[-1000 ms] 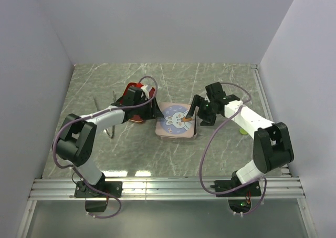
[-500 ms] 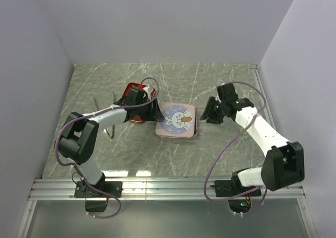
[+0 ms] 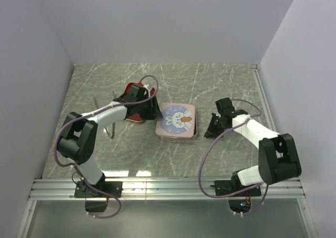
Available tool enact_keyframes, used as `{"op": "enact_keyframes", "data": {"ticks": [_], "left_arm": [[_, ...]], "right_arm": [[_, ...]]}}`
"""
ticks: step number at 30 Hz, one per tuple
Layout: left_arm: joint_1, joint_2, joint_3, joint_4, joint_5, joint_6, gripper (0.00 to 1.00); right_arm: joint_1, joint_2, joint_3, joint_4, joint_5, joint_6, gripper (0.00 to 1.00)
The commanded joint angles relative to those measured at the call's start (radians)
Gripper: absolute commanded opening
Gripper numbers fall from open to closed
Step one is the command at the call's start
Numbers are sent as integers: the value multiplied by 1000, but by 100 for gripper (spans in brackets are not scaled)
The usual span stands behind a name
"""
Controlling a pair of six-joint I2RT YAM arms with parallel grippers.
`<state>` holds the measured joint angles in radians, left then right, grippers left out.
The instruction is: Pack the cookies
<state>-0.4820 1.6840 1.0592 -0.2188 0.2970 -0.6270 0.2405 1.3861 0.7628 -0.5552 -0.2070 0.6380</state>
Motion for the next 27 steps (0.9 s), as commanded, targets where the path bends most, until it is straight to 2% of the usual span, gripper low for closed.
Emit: {"op": "enact_keyframes", "data": {"ticks": [1,12,27], "left_arm": [[-15,-17,33,-40,-19,-14,57],[-41,-37,36,-79,-27,-51,59],[-82,39,182,-183,-53,-111,58]], "right_arm": [[19,37,32,80,-23,15,18],[71,188,142,107,-40,11,13],[144,218,155,150,-95,58,8]]}}
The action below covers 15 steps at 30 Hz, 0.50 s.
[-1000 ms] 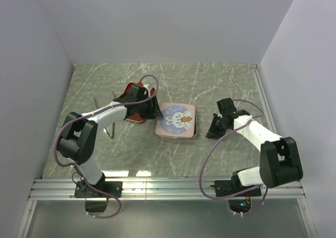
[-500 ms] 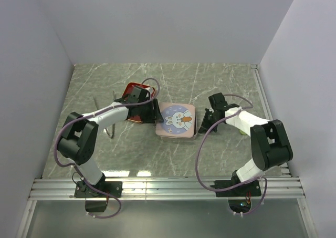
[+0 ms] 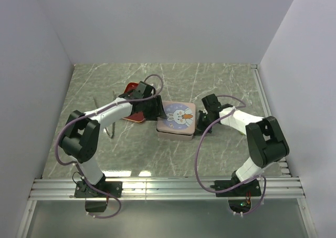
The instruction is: Pack the cookies
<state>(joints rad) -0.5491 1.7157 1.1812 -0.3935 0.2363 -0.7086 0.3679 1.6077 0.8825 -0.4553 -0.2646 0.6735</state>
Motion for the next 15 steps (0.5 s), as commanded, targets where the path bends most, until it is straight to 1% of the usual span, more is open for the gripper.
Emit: {"op": "enact_keyframes", "data": {"ticks": [1,4,8,15], "left_arm": [[-17,10,64,-11,2,-26,58],[-20,21,71,-25,-11,-14,57],[-23,13,26,-19,-18,-6,56],[-23,-48,-51,-36,-74,34,54]], "right_arm": [[16,-3,36,52,-39,24,8],[17,-2,45,44,-36,17,7],[17,-5,53,29,-25,3,6],[19,-37,15,44,-54,14,4]]}}
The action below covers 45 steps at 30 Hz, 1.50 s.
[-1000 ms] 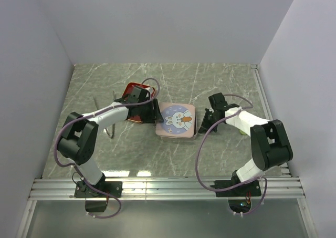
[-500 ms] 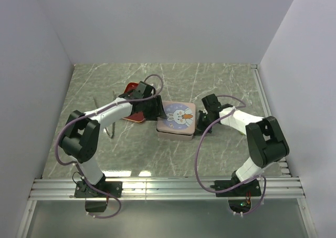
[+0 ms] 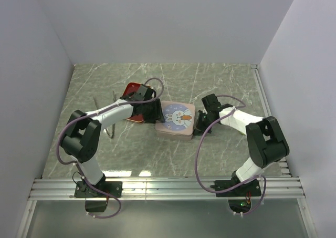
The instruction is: Pack the cookies
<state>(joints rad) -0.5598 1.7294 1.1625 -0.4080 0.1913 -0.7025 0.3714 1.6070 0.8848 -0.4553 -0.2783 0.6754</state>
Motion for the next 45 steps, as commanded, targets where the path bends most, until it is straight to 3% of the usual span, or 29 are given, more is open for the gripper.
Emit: {"op": "enact_keyframes", "data": {"ticks": [1,10,23,34,36,40,45], "left_arm": [[-14,-71,-41,-25,-41,32,54],[-12,-123,-66,-54,-108,58,58],[-11,-165,-155,-25,-118,70,55],[-9,-197,-204,-14,-122,81,54],[-9,-206,-211,-11,-122,80,54],[-9,-218,-230,-6,-121,83,52],[-11,-223,-247,0,-112,80,48]], "right_arm": [[15,-39,11,46,-44,16,3],[41,-53,16,21,-36,4,3],[41,-119,-29,-72,68,-11,3],[17,-289,160,-290,222,-48,0],[17,-311,204,-263,167,-46,0],[23,-323,204,-59,-121,-1,0],[27,-259,111,381,-427,200,0]]}}
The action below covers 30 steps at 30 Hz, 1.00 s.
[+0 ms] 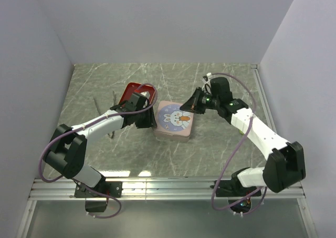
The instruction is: Pack the cookies
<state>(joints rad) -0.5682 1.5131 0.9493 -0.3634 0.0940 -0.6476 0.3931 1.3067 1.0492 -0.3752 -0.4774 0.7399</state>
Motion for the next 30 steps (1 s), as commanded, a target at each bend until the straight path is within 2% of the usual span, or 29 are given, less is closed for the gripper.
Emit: {"op": "enact_keyframes", "data": {"ticks": [1,2,5,12,15,18,26,30], "left_arm": [[-2,-7,-34,-43,-16,25,47],[-2,-5,-34,-46,-14,23,48],[-2,-1,-35,-46,-13,25,47],[-2,2,-56,-34,6,17,45],[-4,-2,-73,-31,9,13,43],[-4,1,-84,-25,9,11,42],[-4,-2,-50,-63,-22,19,43],[-5,-27,15,-111,-56,22,50]], "right_arm": [[10,80,-66,359,-245,160,0],[12,100,-83,456,-260,182,0],[13,193,-150,603,-294,251,0],[13,382,-383,870,-308,335,0],[15,445,-423,949,-311,360,0],[15,480,-411,946,-314,346,0],[16,450,-310,759,-297,260,0],[16,372,-261,641,-274,205,0]]}}
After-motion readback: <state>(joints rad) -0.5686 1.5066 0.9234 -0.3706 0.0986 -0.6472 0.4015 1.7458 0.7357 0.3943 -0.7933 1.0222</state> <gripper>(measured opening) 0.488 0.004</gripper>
